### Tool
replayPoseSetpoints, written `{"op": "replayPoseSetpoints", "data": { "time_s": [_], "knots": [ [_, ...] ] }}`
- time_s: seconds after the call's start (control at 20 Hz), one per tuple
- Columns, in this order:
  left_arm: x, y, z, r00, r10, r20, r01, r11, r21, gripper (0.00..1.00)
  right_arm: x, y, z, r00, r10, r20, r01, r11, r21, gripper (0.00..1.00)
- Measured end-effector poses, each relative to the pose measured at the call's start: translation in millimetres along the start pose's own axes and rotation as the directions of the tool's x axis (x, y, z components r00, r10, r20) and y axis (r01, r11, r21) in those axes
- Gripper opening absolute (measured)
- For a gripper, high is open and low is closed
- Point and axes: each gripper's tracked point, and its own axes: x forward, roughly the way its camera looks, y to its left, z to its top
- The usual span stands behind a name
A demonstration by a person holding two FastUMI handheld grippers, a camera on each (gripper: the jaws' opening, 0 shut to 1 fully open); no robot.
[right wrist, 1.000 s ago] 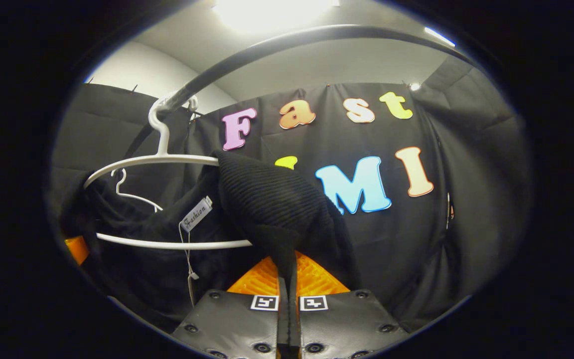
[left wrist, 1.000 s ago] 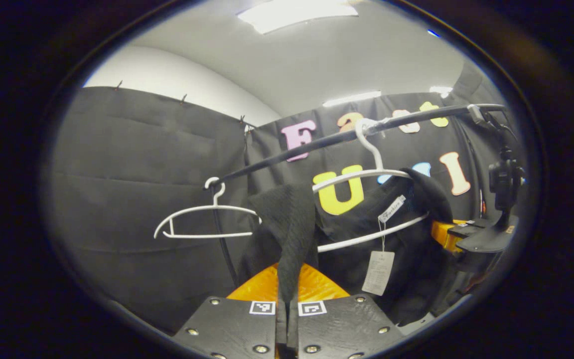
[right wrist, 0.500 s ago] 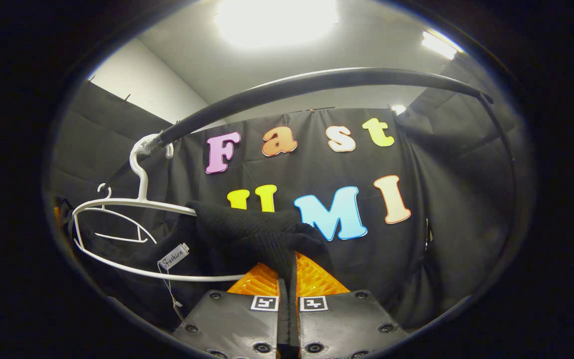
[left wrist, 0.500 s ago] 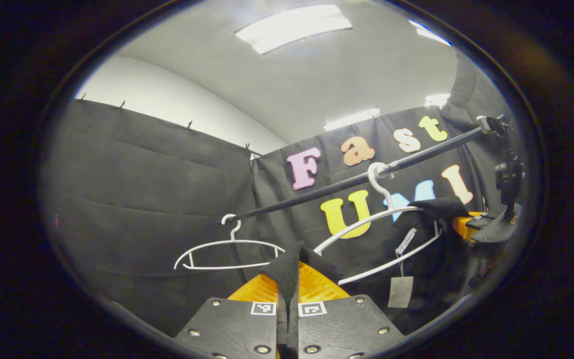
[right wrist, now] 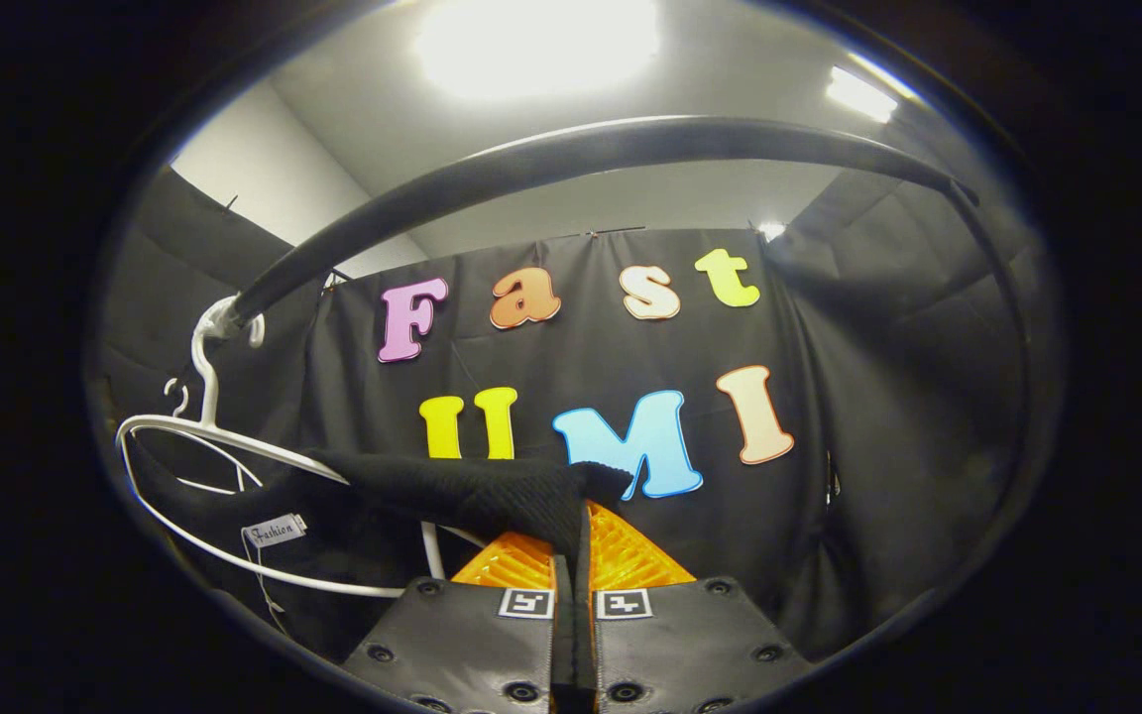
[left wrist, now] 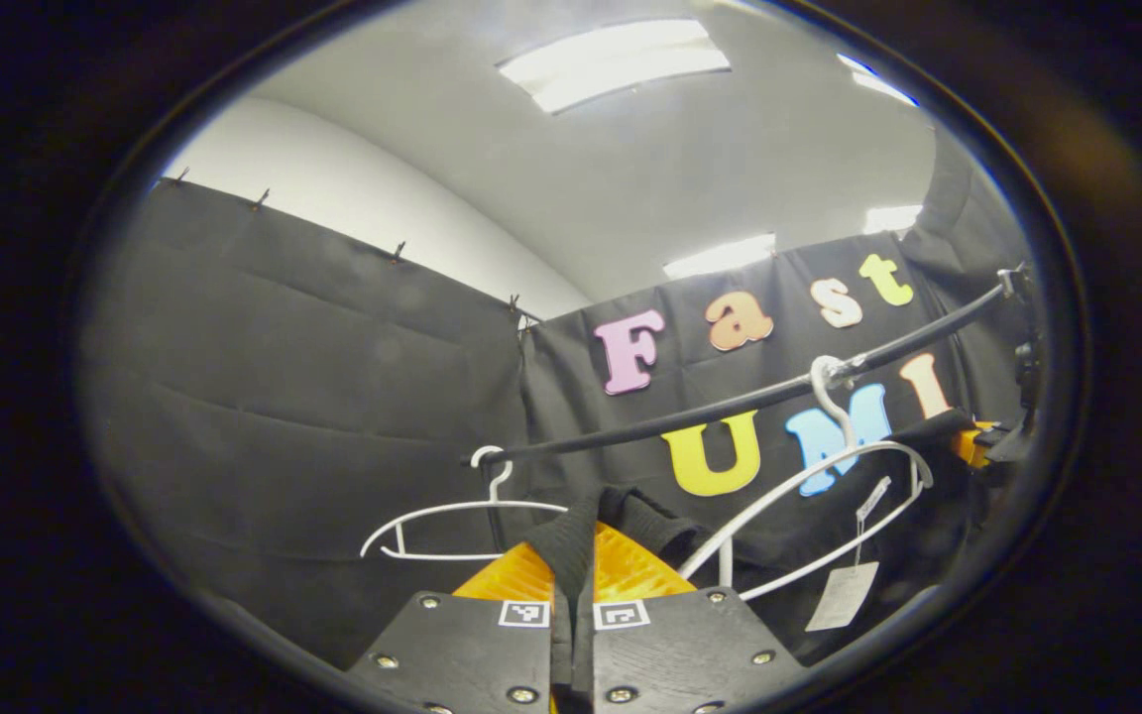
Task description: Grasp the clothes on the hanger with both hands and then place them into the laundry hamper below.
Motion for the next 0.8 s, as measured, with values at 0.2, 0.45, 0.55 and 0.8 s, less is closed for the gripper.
{"op": "replayPoseSetpoints", "data": {
  "time_s": [0.2,0.45,0.55,0.8],
  "knots": [
    [17.1,12.2,-13.7,0.999,-0.034,-0.004,0.034,0.999,0.009,0.02,10.1,-7.0,-14.2,0.999,-0.001,-0.043,0.003,0.999,0.052,0.01],
    [24.8,18.3,-39.8,0.996,-0.079,-0.049,0.078,0.997,-0.03,0.02,26.9,-5.0,-51.8,0.99,0.025,-0.141,-0.006,0.991,0.136,0.01],
    [27.0,20.2,-56.6,0.993,-0.093,-0.074,0.09,0.995,-0.051,0.02,29.2,-2.3,-62.1,0.982,0.046,-0.181,-0.014,0.984,0.176,0.01],
    [15.9,29.3,-91.7,0.982,-0.13,-0.134,0.114,0.986,-0.12,0.02,38.1,3.5,-92.9,0.956,0.094,-0.277,-0.017,0.963,0.268,0.01]
  ]
}}
